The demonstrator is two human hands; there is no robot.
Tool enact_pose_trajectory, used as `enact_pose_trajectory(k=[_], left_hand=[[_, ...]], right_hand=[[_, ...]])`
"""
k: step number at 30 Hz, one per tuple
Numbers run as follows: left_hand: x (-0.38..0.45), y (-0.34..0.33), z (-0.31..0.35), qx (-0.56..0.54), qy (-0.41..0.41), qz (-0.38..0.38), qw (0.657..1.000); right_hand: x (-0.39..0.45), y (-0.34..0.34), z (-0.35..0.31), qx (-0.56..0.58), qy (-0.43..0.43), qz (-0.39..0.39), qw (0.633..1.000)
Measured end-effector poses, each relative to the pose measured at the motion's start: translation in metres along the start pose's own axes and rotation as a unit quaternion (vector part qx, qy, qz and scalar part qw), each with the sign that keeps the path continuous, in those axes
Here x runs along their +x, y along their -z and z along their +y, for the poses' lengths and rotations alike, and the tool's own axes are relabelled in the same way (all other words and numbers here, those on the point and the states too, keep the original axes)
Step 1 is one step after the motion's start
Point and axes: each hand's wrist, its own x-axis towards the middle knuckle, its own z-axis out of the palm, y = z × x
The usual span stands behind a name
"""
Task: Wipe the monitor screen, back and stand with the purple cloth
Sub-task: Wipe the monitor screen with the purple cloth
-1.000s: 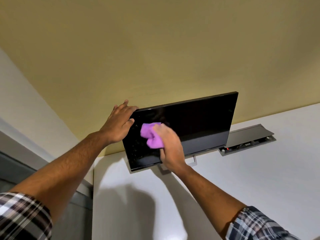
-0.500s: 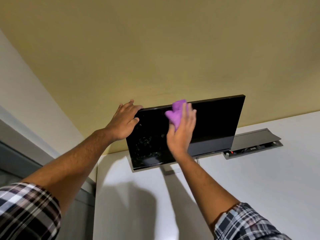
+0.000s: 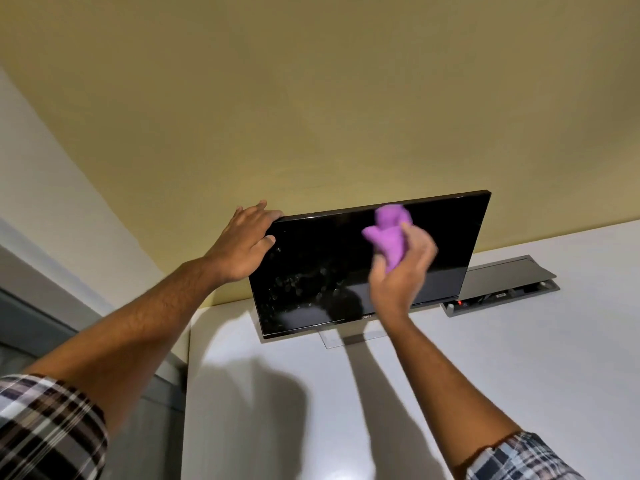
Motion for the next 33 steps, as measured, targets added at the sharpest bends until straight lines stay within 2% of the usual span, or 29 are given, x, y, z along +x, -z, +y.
enact_pose_trajectory(k=[2,3,6,8,10,13,15,16,18,21,24,26,28,29,31,33], left_hand=[[0.000,0.000,-0.001,-0.002,0.000,-0.001,1.000],[0.000,0.000,-0.002,-0.002,0.000,-0.004,1.000],[0.001,0.001,-0.004,0.001,0.001,-0.010,1.000],[0.002,0.000,-0.004,0.002,0.004,-0.009,1.000],[0.003,0.000,-0.004,0.006,0.012,-0.013,1.000],[0.004,0.002,-0.003,0.007,0.021,-0.022,1.000],[0.004,0.003,-0.001,0.000,0.020,-0.024,1.000],[0.004,0.003,0.000,-0.004,0.016,-0.021,1.000],[0.003,0.003,0.003,-0.015,0.014,-0.012,1.000],[0.002,0.003,0.004,-0.024,0.014,-0.001,1.000],[0.005,0.002,0.002,-0.019,0.009,-0.007,1.000],[0.005,0.002,0.002,-0.011,0.010,-0.012,1.000],[0.003,0.002,0.003,-0.007,0.013,-0.006,1.000],[0.003,0.001,0.004,-0.004,0.014,-0.004,1.000],[0.003,0.001,0.006,0.000,0.020,-0.006,1.000],[0.003,0.002,0.006,0.001,0.033,-0.017,0.999]], right_hand=[[0.026,0.000,0.011,-0.026,-0.083,0.071,0.994],[0.034,-0.003,0.013,-0.042,-0.104,0.077,0.991],[0.029,-0.023,0.002,-0.066,-0.089,0.032,0.993],[0.009,-0.036,-0.015,-0.059,-0.041,-0.008,0.997],[-0.015,-0.046,-0.029,-0.081,0.030,-0.087,0.992],[-0.038,-0.055,-0.036,-0.143,0.206,-0.225,0.941],[-0.031,-0.052,-0.031,-0.163,0.289,-0.253,0.909],[-0.023,-0.047,-0.026,-0.170,0.293,-0.243,0.909],[-0.002,-0.033,-0.013,-0.182,0.234,-0.189,0.936],[0.035,-0.008,0.019,-0.213,0.036,-0.069,0.974],[0.073,0.016,0.047,-0.156,-0.152,0.040,0.975],[0.083,0.018,0.045,-0.078,-0.208,0.079,0.972],[0.072,0.003,0.023,-0.034,-0.194,0.097,0.976],[0.058,-0.008,0.009,-0.027,-0.162,0.082,0.983],[0.024,-0.032,-0.018,-0.033,-0.060,0.013,0.998],[-0.008,-0.050,-0.043,-0.046,0.023,-0.070,0.996]])
